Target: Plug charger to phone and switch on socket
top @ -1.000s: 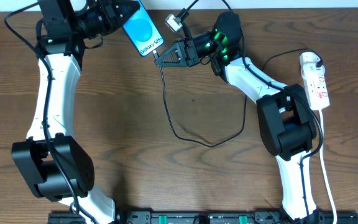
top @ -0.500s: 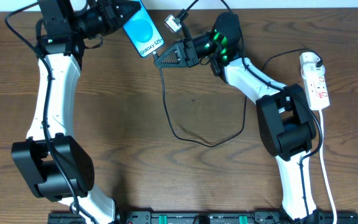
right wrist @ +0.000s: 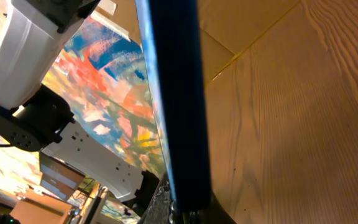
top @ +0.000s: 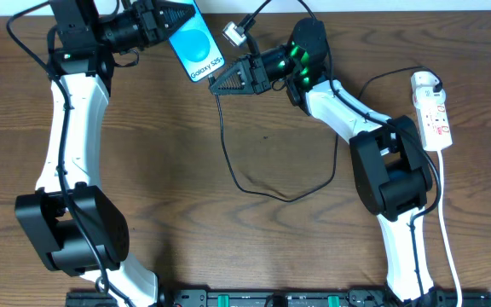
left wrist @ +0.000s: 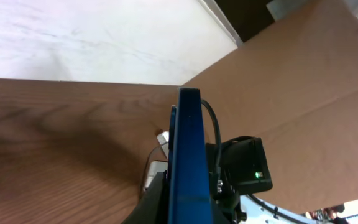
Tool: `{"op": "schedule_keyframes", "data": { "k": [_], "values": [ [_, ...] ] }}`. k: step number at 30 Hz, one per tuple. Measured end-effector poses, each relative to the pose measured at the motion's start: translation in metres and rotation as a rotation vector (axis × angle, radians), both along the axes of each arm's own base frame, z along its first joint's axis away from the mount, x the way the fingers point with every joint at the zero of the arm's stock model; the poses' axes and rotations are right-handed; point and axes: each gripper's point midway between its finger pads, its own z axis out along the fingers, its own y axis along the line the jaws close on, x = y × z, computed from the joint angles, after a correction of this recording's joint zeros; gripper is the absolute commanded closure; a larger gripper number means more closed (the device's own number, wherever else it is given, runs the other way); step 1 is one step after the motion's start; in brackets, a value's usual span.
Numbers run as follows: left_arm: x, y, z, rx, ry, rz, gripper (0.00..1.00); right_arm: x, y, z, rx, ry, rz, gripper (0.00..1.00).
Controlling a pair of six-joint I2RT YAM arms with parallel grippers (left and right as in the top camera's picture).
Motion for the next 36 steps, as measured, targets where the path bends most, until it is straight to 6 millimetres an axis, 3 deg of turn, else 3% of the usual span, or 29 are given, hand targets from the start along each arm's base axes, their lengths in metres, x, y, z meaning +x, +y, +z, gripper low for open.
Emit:
{"op": "schedule_keyframes", "data": {
  "k": [36],
  "values": [
    [-0.0080,-0.0044,0.0021,0.007,-0.051,-0.058,0.92,0.0019,-0.0032,0.0030,0.015,-0.032,-0.008,0.99]
  ]
}}
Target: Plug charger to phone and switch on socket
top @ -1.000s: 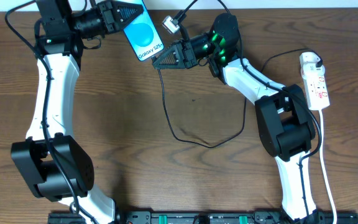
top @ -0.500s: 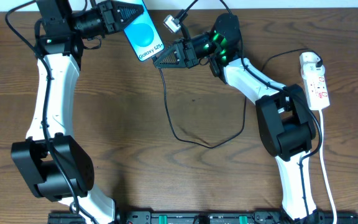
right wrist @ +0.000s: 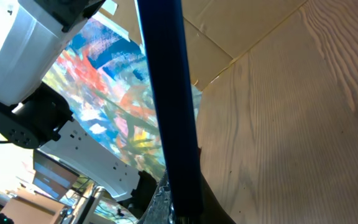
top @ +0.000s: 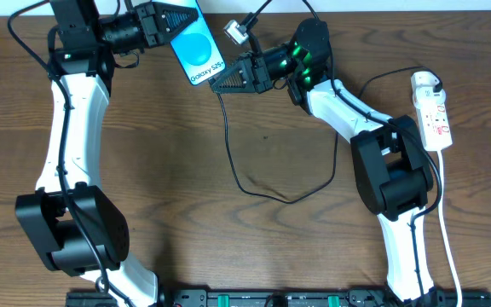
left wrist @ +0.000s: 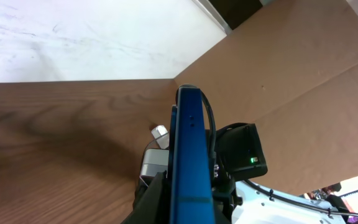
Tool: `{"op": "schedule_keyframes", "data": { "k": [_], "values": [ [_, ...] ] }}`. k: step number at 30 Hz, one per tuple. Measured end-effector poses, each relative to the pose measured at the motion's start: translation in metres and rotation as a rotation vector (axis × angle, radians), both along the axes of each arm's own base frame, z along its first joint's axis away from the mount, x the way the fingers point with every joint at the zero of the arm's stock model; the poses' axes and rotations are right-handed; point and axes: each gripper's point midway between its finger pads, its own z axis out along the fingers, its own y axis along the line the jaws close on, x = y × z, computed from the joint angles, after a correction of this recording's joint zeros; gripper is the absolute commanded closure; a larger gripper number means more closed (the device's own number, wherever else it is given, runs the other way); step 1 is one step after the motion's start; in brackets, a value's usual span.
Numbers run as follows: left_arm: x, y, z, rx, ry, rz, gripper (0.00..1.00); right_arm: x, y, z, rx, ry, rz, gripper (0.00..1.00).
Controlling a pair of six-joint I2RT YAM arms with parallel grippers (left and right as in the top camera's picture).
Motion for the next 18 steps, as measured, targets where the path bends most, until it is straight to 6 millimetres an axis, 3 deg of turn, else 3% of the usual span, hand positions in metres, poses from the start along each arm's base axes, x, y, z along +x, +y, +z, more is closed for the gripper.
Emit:
{"op": "schedule_keyframes", "data": {
  "k": [18],
  "values": [
    [-0.0009,-0.0005,-0.0005,0.002,-0.004,-0.006,0.93,0.0000,-0.0002,0.0005,0.001,-0.003,0.000,0.97]
  ]
}}
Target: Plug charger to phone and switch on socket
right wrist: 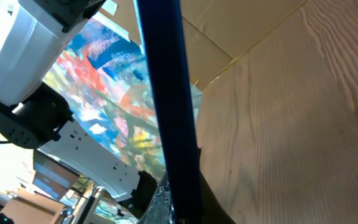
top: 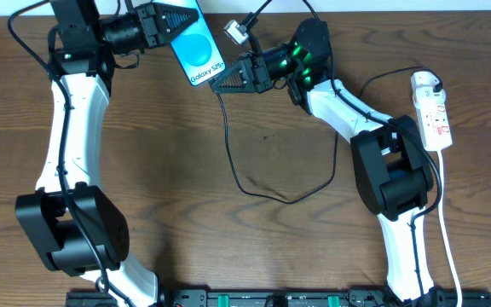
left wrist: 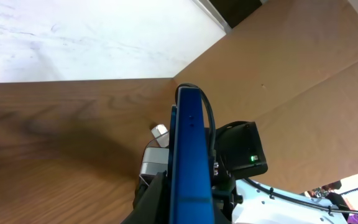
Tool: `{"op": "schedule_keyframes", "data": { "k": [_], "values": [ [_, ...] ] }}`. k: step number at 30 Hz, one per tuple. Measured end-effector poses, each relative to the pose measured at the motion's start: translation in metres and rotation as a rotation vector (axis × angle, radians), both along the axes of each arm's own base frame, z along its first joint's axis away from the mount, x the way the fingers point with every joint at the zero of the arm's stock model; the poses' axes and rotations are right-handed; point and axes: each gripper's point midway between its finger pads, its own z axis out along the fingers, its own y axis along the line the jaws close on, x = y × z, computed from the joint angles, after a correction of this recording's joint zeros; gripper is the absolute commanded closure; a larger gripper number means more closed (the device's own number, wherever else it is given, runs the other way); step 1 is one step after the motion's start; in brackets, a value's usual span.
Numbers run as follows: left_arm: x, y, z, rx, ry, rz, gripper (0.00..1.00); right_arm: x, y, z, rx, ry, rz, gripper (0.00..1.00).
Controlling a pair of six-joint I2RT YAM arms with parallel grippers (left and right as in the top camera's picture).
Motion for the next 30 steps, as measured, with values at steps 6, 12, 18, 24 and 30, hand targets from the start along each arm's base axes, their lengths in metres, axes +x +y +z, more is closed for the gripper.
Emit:
{"op": "schedule_keyframes", "data": {
  "k": [6,12,18,24,30],
  "values": [
    [-0.006,-0.004,-0.002,-0.015,0.017,-0.033,0.92,0.002,-0.003,0.001,-0.002,0.006,-0.007,0.02],
    [-0.009,-0.006,-0.003,-0.023,0.026,-0.050,0.93,0.005,-0.006,0.001,-0.002,0.005,-0.015,0.01],
    [-0.007,0.004,-0.003,-0.024,0.026,-0.031,0.92,0.008,-0.009,0.001,-0.002,0.005,-0.024,0.01],
    [-0.005,0.010,-0.003,-0.027,0.032,-0.018,0.93,0.029,-0.031,0.000,-0.006,0.023,-0.085,0.01],
    [-0.005,0.010,-0.003,-0.027,0.032,-0.018,0.93,0.059,-0.057,-0.010,-0.047,0.160,-0.187,0.01]
  ]
}}
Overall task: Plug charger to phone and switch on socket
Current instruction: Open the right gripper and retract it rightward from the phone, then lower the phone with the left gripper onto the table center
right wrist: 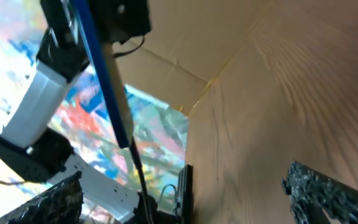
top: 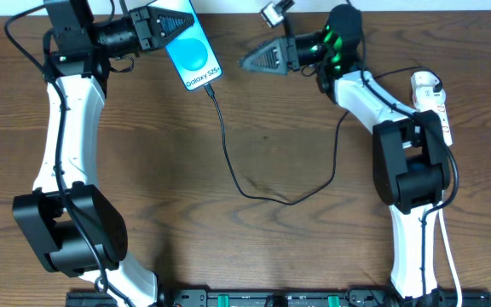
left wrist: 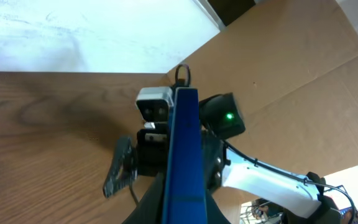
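My left gripper [top: 171, 23] is shut on the blue phone [top: 193, 53] and holds it above the table's far left, screen up. A black charger cable [top: 227, 158] is plugged into the phone's lower end and trails down over the table. My right gripper [top: 258, 60] is open and empty, a short way right of the phone. In the right wrist view the phone [right wrist: 104, 74] shows edge-on with the cable [right wrist: 135, 168] hanging from it, between the spread fingers [right wrist: 328, 186]. The phone's edge [left wrist: 184, 137] fills the left wrist view. The white power strip [top: 434, 107] lies at the far right.
The cable loops across the table's middle [top: 288, 198] and rises toward the right arm [top: 373, 94]. A white lead [top: 448, 239] runs from the strip down the right edge. Brown cardboard [left wrist: 278, 68] stands behind the table.
My right gripper was closed in at the phone's lower end; now it is open and has moved right, away from the phone. The cable stays in the phone. The phone has shifted slightly left.
At all three earlier moments my left gripper held the phone up and my right gripper sat against its lower end with the cable, barely shifting. Now the right gripper is open and away, and the cable hangs from the phone.
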Tool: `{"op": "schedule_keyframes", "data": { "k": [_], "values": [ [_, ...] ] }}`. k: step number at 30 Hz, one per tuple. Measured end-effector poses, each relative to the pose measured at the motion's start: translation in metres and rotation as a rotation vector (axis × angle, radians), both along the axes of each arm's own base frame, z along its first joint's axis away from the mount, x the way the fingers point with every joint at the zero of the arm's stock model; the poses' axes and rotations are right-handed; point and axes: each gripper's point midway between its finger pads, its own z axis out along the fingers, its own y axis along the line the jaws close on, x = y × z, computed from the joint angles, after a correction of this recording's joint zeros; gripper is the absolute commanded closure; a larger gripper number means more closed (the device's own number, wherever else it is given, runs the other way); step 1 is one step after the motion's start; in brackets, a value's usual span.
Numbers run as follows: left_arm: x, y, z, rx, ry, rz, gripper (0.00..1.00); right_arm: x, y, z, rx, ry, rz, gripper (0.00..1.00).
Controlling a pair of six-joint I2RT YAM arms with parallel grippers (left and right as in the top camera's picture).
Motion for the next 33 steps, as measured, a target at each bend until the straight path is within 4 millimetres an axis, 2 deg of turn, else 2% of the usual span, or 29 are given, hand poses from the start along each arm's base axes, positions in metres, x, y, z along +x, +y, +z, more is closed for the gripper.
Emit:
{"op": "schedule_keyframes", "data": {
  "k": [5,8,15,21,22,26,32,33],
  "values": [
    [0.000,0.000,0.000,-0.002,0.004,0.000,0.93,0.018,-0.011,-0.015,-0.041,0.160,-0.075,0.01],
    [0.000,0.000,0.000,-0.003,0.008,0.001,0.93,0.024,-0.011,-0.023,-0.061,0.232,-0.110,0.01],
    [0.000,0.000,0.000,-0.005,0.011,0.000,0.93,0.041,-0.012,-0.063,-0.162,0.396,-0.259,0.01],
    [0.000,0.000,0.000,-0.005,0.014,0.001,0.92,0.037,-0.020,-0.107,-0.301,0.436,-0.331,0.01],
    [0.000,0.000,0.000,-0.006,0.014,0.000,0.93,0.032,-0.024,-0.122,-0.357,0.463,-0.351,0.01],
    [0.000,0.000,0.000,-0.006,0.018,0.001,0.92,0.023,-0.033,-0.143,-0.442,0.474,-0.365,0.02],
    [-0.001,0.000,-0.006,-0.008,0.060,0.010,0.93,0.027,-0.080,-0.185,-0.665,0.516,-0.526,0.01],
    [-0.001,0.001,-0.012,-0.006,0.108,0.027,0.92,0.032,-0.097,-0.196,-0.742,0.505,-0.590,0.01]
  ]
}}
